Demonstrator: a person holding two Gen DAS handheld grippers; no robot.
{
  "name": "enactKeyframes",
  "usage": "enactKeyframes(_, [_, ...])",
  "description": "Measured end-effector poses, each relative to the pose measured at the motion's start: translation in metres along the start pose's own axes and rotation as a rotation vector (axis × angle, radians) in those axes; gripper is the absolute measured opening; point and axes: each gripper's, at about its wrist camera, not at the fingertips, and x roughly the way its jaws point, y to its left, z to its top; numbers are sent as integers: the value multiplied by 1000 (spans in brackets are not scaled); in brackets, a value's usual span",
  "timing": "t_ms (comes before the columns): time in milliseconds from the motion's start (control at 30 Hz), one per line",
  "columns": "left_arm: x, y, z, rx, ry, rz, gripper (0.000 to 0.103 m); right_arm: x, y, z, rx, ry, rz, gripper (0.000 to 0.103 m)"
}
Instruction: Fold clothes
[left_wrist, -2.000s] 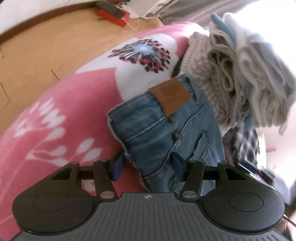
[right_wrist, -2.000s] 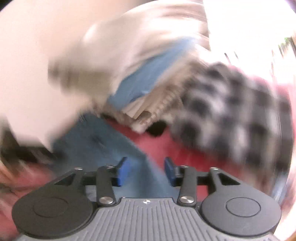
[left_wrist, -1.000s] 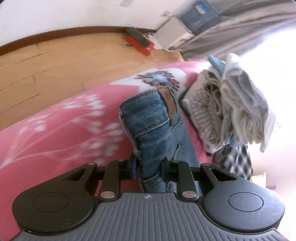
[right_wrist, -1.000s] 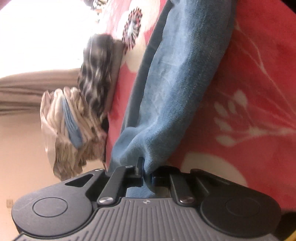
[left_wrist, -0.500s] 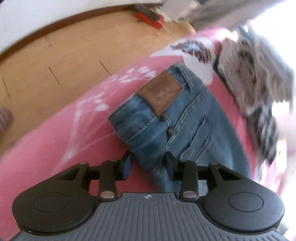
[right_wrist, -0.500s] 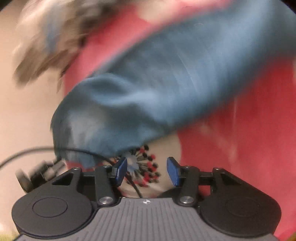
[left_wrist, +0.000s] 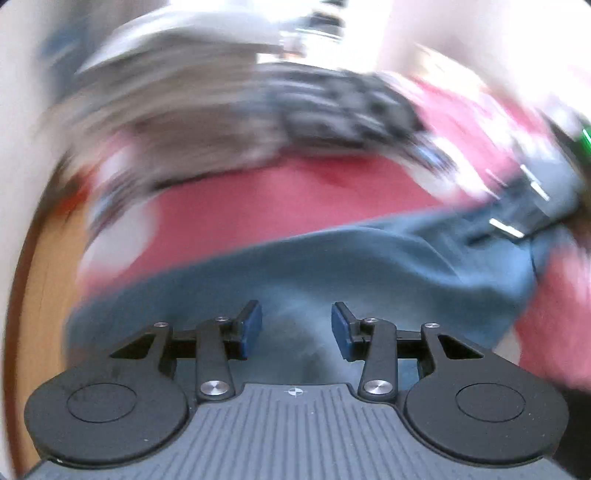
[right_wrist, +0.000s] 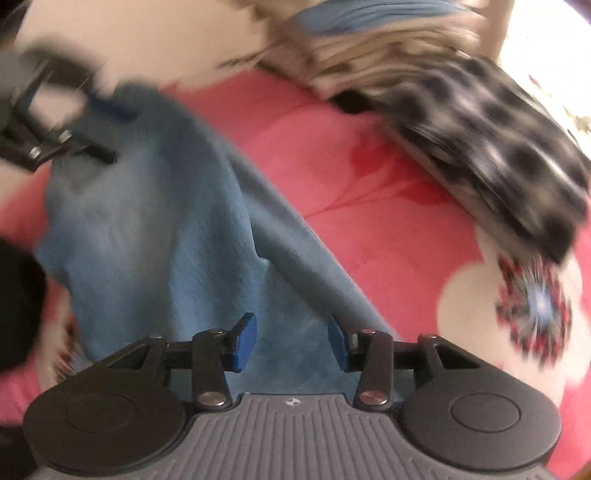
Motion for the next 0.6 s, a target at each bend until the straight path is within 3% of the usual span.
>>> enactKeyframes(100, [33, -21, 24, 207, -8, -65, 43, 12, -1, 1, -102, 39, 26, 45])
enactKeyframes(367, [90, -36, 49, 477, 56, -198, 48, 26, -7, 3, -163, 128, 124, 44])
enactKeyframes(533, [105, -44, 39, 625, 109, -234, 47, 12, 1, -5, -184, 119, 71, 4])
enactKeyframes(600, [104, -44, 36, 633, 98, -236, 42, -3, -1, -7, -135, 84, 45, 3])
